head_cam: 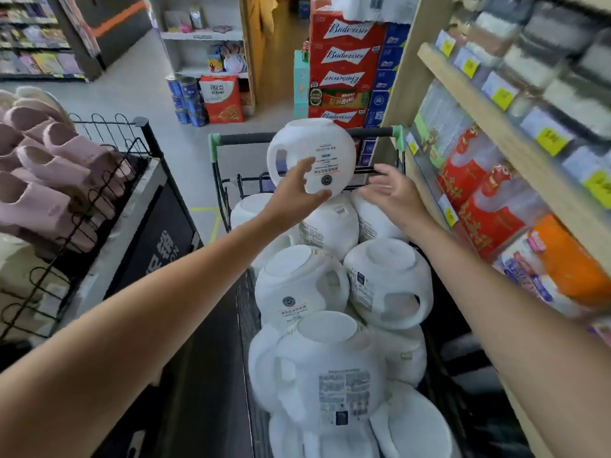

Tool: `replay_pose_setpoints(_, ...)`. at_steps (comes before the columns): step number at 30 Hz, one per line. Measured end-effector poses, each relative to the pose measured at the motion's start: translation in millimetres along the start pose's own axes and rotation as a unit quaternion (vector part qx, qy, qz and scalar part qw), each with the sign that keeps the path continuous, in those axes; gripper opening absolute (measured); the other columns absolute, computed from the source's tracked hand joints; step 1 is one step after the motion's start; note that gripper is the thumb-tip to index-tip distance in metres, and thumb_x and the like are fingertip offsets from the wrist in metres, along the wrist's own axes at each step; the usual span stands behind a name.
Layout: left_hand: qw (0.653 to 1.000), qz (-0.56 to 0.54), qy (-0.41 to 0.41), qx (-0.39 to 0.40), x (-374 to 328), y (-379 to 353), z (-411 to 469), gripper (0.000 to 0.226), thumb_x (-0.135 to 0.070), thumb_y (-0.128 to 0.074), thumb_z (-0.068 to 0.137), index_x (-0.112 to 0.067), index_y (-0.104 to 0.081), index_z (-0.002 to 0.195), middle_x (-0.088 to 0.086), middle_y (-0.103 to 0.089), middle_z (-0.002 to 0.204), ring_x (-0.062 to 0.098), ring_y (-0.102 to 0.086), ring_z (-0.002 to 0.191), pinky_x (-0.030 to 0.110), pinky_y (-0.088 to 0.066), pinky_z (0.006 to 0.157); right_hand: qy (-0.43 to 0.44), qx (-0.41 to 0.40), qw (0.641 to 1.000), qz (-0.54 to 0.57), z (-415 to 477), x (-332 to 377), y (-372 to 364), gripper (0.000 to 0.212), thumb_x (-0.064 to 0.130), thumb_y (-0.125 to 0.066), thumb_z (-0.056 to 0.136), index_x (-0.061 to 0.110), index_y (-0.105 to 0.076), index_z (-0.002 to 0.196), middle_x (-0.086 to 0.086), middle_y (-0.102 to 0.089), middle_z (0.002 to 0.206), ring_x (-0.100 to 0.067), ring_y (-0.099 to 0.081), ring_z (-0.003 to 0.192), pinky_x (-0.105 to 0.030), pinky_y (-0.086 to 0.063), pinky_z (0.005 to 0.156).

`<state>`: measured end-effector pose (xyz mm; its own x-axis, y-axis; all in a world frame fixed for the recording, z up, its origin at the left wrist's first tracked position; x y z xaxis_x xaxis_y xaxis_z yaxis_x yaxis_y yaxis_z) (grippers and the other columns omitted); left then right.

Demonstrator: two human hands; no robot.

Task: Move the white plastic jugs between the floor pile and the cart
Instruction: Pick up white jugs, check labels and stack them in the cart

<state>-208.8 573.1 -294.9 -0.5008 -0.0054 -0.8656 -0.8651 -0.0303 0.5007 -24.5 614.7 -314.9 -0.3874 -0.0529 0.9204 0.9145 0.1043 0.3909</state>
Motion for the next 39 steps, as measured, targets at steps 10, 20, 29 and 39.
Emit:
replay_pose_setpoints(10, 0.962, 0.006, -0.120, 0.244, -70, -108, -133, 0.060, -0.017, -0.063, 0.091, -0.015, -0.036, 0.145, 0.005, -0.043, 0.143, 0.022, -0.050, 0.123, 0.035, -0.045, 0.099, -0.100, -0.176, 0.979, 0.007, -256, -17, 90, 0.042, 0.008, -0.066, 0.089, 0.006, -0.053, 0.129, -0.001, -0.062, 0.093, -0.002, -0.058, 0.081, -0.008, -0.045, 0.070)
replay_pose_setpoints(20, 0.837, 0.021, -0.266, 0.478, -191, -270, -388, 0.052, 0.004, -0.055, 0.091, -0.003, -0.040, 0.140, 0.006, -0.046, 0.127, 0.015, -0.052, 0.093, 0.018, -0.043, 0.072, -0.219, -0.407, 0.887, 0.011, -589, -41, 171, 0.035, 0.002, -0.064, 0.089, 0.000, -0.056, 0.123, -0.025, -0.065, 0.110, -0.019, -0.059, 0.093, -0.031, -0.047, 0.084)
replay_pose_setpoints(29, 0.700, 0.063, -0.371, 0.607, -243, -370, -726, 0.052, -0.005, -0.056, 0.092, -0.011, -0.042, 0.141, 0.003, -0.049, 0.137, 0.017, -0.054, 0.112, 0.016, -0.041, 0.076, -0.257, -0.596, 0.760, 0.031, -947, -48, 183, 0.018, -0.008, -0.058, 0.089, 0.000, -0.059, 0.105, -0.009, -0.056, 0.085, 0.004, -0.052, 0.056, -0.004, -0.039, 0.055)
replay_pose_setpoints(39, 0.570, 0.058, -0.401, 0.715, -220, -416, -1122, 0.047, -0.003, -0.056, 0.090, -0.011, -0.049, 0.136, 0.005, -0.054, 0.134, 0.011, -0.053, 0.110, 0.012, -0.041, 0.071, -0.305, -0.739, 0.596, 0.075, -1344, -49, 107, 0.016, 0.001, -0.061, 0.091, 0.006, -0.059, 0.106, -0.009, -0.064, 0.082, -0.007, -0.062, 0.065, -0.017, -0.049, 0.061)
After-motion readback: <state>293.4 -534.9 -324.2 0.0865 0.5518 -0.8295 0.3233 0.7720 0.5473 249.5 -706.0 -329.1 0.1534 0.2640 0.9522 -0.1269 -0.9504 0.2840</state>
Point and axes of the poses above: each hand's wrist, its own z-axis towards the middle knuckle, its own y-axis out of the back of the hand, x = y × z, the point moved 10 cm from there along z, towards the middle knuckle
